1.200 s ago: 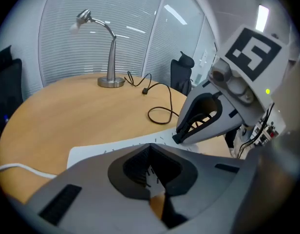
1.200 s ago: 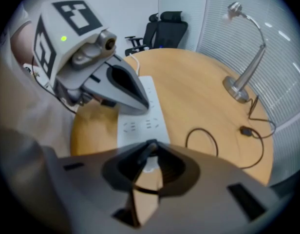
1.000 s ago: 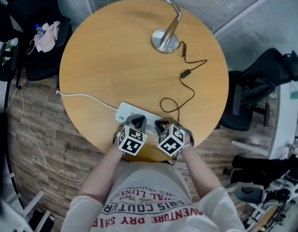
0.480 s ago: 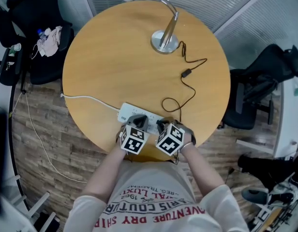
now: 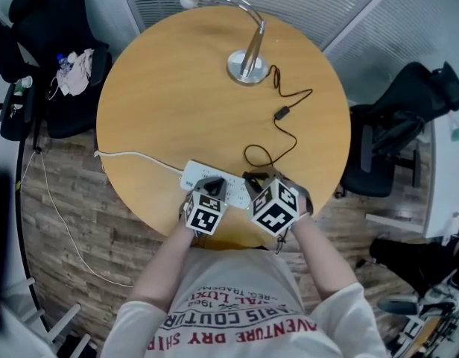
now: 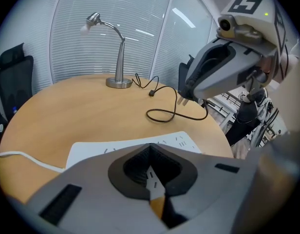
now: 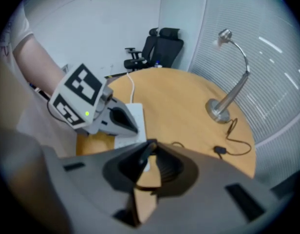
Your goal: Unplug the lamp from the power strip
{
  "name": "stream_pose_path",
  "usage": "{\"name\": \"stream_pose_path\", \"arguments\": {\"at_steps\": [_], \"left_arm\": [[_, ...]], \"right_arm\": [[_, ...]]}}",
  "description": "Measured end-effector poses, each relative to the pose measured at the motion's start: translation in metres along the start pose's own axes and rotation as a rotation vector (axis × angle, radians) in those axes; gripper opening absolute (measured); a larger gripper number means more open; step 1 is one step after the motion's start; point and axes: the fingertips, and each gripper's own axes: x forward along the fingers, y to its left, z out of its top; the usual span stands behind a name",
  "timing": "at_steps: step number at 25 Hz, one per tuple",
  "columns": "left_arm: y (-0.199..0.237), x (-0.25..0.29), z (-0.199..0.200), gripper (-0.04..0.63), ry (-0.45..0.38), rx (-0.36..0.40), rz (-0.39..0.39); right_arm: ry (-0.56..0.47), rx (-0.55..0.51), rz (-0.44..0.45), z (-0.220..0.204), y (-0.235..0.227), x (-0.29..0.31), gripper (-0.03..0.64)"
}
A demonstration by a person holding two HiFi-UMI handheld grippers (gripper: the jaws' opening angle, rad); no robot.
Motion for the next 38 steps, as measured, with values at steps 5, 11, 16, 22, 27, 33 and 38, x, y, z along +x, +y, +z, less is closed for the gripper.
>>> {"name": "stream_pose_path", "arguments": {"at_steps": [5,11,16,22,27,33,38], "left_arm": [[-0.001,0.002,0.0,0.023,0.035,0.041,-0.026],[-0.004,-0.005,0.001,0.023,0.101,0.064,-0.062],[-0.011,-0.032,0.034,0.023,-0.005,0.103,-0.052],[-0.009,-0.084,0.101,0.023,-0.219,0.107,0.01],[-0.002,-0.141,0.163,0.023,-0.431,0.109,0.078],[-0.009,-0.211,0.21,0.023,-0.712,0.152,0.077],[-0.022,-0.242,0.21,0.023,-0.811,0.162,0.034]], "right_arm": [[-0.076,0.081,0.008,0.007,0.004,-0.012,0.072],[-0.206,0.2,-0.017,0.017,0.0,-0.031,0.072],[-0.337,0.297,-0.023,0.027,0.002,-0.052,0.072],[-0.504,0.381,-0.119,0.039,-0.013,-0.086,0.074],[-0.637,0.427,-0.219,0.05,-0.031,-0.123,0.074],[-0.812,0.423,-0.295,0.059,-0.04,-0.155,0.074],[-0.917,0.421,-0.327,0.057,-0.041,-0.176,0.074]]}}
